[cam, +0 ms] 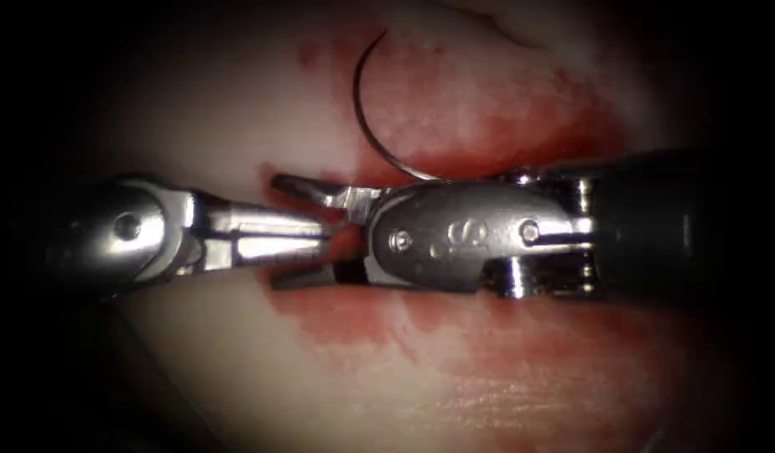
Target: Wound Closure
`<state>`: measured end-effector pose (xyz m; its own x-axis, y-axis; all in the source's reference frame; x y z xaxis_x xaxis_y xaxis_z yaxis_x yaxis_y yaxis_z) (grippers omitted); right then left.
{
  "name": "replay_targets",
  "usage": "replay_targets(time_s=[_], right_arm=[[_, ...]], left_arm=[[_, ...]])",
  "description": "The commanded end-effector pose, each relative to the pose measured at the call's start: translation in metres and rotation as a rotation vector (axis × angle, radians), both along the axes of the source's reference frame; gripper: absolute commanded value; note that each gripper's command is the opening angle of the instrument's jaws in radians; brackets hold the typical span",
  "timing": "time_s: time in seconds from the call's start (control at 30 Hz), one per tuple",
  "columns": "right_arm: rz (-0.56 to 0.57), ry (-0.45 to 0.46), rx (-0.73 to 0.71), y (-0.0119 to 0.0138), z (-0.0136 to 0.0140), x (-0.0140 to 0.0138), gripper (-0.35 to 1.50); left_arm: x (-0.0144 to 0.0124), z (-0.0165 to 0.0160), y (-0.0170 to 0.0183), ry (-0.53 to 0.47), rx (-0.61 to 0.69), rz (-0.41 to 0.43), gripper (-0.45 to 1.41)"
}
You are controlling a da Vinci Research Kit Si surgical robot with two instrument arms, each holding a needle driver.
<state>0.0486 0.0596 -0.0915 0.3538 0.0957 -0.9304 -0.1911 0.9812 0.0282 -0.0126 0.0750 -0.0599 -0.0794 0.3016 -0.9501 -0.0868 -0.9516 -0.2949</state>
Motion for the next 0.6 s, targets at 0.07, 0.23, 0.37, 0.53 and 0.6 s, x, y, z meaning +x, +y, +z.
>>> replay_targets(time_s=[0.07,0.23,0.37,0.53,0.6], right_arm=[[0.0,0.006,-0.001,0.0002,0.0003,0.0011,1.48],[0.0,0.003,-0.007,0.0004,0.0003,0.0013,1.48],[-0.001,0.006,-0.007,0.0005,0.0005,0.002,1.48],[-0.006,0.01,-0.009,0.0005,0.0006,0.0025,1.48],[-0.006,0.01,-0.009,0.0004,0.0006,0.0025,1.46]], left_arm=[[-0.0005,0.0005,0.0004,-0.001,-0.003,0.001,-0.35],[-0.0006,0.0005,0.0002,-0.004,-0.005,0.0,-0.35],[-0.0006,0.0004,0.0001,-0.006,-0.004,0.002,-0.35],[-0.0006,0.0004,0.0001,-0.008,-0.004,0.003,-0.35],[-0.0006,0.0004,0.0001,-0.008,-0.003,0.003,-0.35]])
